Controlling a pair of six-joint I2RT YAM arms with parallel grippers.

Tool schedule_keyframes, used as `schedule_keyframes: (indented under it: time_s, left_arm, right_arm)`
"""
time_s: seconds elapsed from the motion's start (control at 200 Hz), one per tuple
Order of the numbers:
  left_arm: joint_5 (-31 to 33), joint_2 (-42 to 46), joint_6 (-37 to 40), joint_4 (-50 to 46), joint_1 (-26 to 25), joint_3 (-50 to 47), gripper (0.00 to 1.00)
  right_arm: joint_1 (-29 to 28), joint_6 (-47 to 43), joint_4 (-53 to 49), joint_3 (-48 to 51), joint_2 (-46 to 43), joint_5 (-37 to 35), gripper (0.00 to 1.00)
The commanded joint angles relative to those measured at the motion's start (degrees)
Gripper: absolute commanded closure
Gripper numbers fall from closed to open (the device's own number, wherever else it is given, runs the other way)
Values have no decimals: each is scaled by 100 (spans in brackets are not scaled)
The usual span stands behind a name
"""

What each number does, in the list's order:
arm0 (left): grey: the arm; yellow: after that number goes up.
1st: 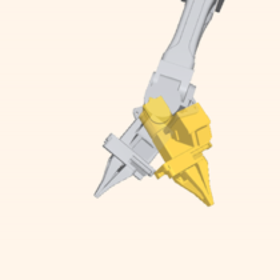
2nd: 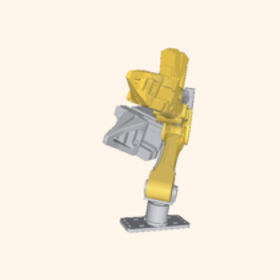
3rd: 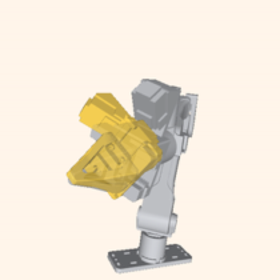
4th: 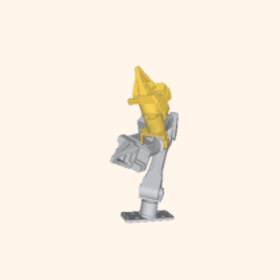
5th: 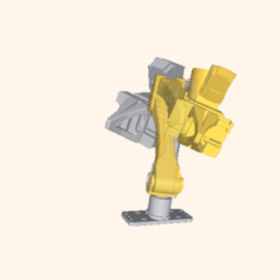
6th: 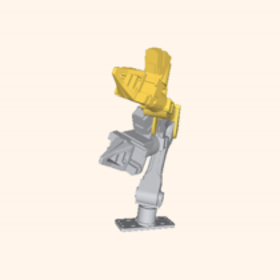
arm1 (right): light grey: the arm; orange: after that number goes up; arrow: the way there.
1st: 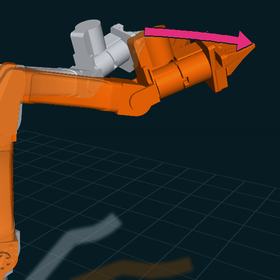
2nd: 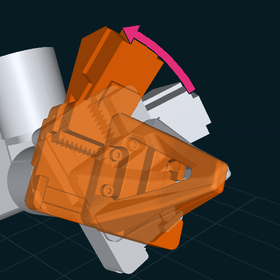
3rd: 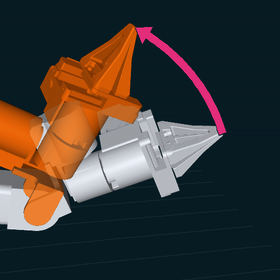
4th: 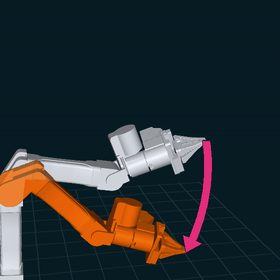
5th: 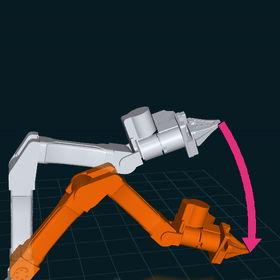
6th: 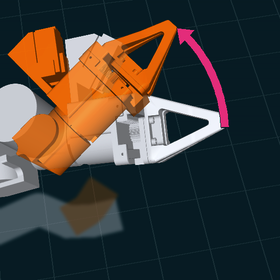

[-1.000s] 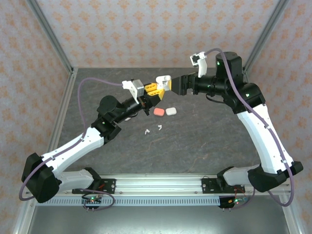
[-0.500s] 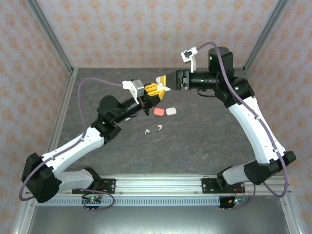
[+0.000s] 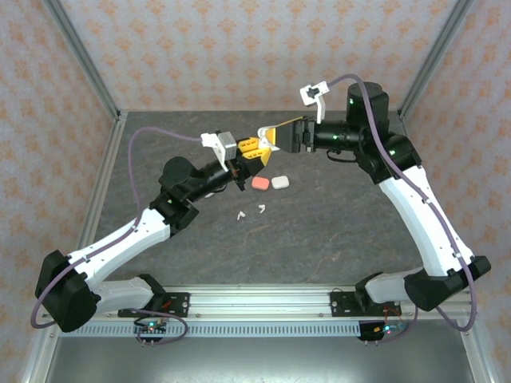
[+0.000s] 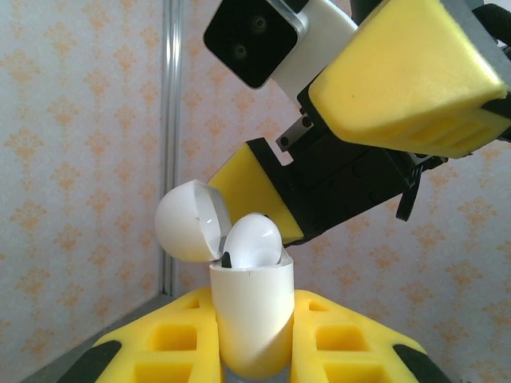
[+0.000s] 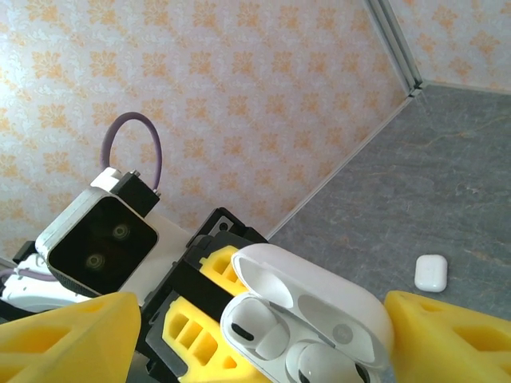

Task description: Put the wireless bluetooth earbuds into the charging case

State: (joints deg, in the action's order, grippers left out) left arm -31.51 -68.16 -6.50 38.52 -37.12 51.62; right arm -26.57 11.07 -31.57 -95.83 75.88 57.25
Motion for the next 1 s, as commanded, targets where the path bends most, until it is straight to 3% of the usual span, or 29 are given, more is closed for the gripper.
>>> schedule_keyframes:
  time_s: [0.0,0.175,0.345,0.551,0.696,0.741,0.991]
  left_arm:
    - [75,25,17,85,12,108,100]
    - [74,7,9,85,12,120,100]
    - [115,31,27,0,12,127,100]
    - [615,92,126,-1201,12,250,100]
    - [1272,30,9,-2219,100,225,100]
    - [1314,-46,-113,-2390,190,170,100]
    - [1668,-1053,-1096,-3017,775,-50,100]
  right_arm:
    - [-43,-167,254,109,-342,123,21]
    - [-46,-195,190,258,-416,-72,20]
    - [-42,-413,-271,196,-408,-760,19]
    - [-34,-544,-1028,55,-385,-3108,15]
    - [-15,-519,-1284,348,-425,-4468,5]
    - [-3,-498,-1262,506,-482,-4637,0]
    - [62,-325,-762,1329,-946,-4715,1]
